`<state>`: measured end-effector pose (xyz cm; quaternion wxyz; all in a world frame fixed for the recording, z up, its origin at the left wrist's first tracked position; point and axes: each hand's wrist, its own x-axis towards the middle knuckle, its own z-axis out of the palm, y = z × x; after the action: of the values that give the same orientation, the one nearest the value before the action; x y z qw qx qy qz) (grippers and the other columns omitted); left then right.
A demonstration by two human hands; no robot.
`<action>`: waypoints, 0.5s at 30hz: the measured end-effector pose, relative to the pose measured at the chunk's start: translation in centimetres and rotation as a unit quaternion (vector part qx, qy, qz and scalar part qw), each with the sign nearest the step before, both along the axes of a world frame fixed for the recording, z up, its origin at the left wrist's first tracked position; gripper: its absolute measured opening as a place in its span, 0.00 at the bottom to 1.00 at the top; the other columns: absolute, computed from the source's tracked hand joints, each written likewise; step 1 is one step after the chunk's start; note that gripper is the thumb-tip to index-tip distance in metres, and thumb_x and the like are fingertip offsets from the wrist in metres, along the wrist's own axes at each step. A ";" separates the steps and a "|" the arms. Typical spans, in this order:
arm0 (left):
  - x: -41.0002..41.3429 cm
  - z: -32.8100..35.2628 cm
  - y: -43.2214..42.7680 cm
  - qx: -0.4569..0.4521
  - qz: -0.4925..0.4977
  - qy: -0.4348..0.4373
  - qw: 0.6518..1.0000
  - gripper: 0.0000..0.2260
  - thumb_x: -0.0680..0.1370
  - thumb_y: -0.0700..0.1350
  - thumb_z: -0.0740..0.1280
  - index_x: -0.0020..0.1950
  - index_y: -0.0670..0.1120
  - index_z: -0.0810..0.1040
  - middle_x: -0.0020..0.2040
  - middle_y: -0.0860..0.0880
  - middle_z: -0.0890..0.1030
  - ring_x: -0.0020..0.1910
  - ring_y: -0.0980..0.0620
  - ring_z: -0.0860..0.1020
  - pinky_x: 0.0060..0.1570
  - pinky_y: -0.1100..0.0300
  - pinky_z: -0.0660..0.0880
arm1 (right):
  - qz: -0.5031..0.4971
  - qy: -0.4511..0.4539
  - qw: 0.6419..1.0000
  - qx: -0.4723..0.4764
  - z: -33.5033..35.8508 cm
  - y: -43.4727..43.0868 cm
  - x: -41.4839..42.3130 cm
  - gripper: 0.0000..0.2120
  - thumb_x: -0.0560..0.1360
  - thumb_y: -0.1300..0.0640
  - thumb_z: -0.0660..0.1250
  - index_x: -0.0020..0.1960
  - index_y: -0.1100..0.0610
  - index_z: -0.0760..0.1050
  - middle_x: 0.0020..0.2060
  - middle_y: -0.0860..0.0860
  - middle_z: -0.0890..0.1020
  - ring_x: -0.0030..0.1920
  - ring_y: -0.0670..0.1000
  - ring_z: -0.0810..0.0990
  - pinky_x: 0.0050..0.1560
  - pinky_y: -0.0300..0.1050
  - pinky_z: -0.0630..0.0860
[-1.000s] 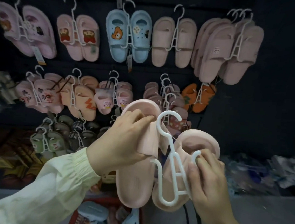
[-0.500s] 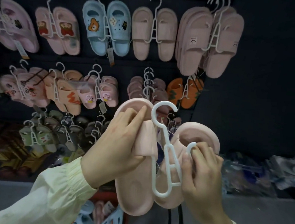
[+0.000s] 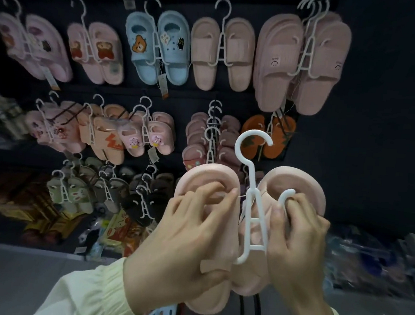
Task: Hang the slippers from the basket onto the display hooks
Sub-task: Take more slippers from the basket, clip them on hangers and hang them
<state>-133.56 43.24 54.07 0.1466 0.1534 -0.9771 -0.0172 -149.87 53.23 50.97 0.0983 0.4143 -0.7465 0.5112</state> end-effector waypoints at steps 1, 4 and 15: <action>0.0 0.0 0.1 -0.009 0.012 -0.002 1.000 0.52 0.66 0.67 0.71 0.81 0.47 0.51 0.75 0.45 0.60 0.72 0.46 0.63 0.67 0.53 0.62 | 0.009 -0.001 1.000 -0.004 0.1 -0.1 0.1 0.13 0.79 0.53 0.53 0.36 0.44 0.59 0.35 0.41 0.68 0.39 0.43 0.70 0.48 0.47 0.63; -0.2 -0.2 -0.1 -0.037 0.051 0.008 0.998 0.51 0.65 0.70 0.70 0.80 0.47 0.56 0.72 0.44 0.64 0.69 0.43 0.68 0.64 0.46 0.66 | 0.046 -0.011 0.999 -0.015 0.3 -1.0 0.6 0.15 0.79 0.55 0.55 0.36 0.43 0.59 0.34 0.41 0.68 0.37 0.44 0.70 0.45 0.50 0.66; 1.1 -0.5 -5.0 0.015 0.083 0.018 0.996 0.45 0.64 0.62 0.71 0.78 0.49 0.62 0.68 0.46 0.66 0.64 0.48 0.70 0.59 0.45 0.71 | 0.130 -0.053 0.990 0.024 -0.3 -6.0 0.9 0.14 0.80 0.46 0.55 0.37 0.47 0.65 0.36 0.44 0.71 0.41 0.48 0.74 0.49 0.54 0.69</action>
<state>-132.46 38.25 53.61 0.1625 0.2355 -0.9579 -0.0229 -148.97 47.21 50.63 -0.0187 0.4825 -0.7028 0.5225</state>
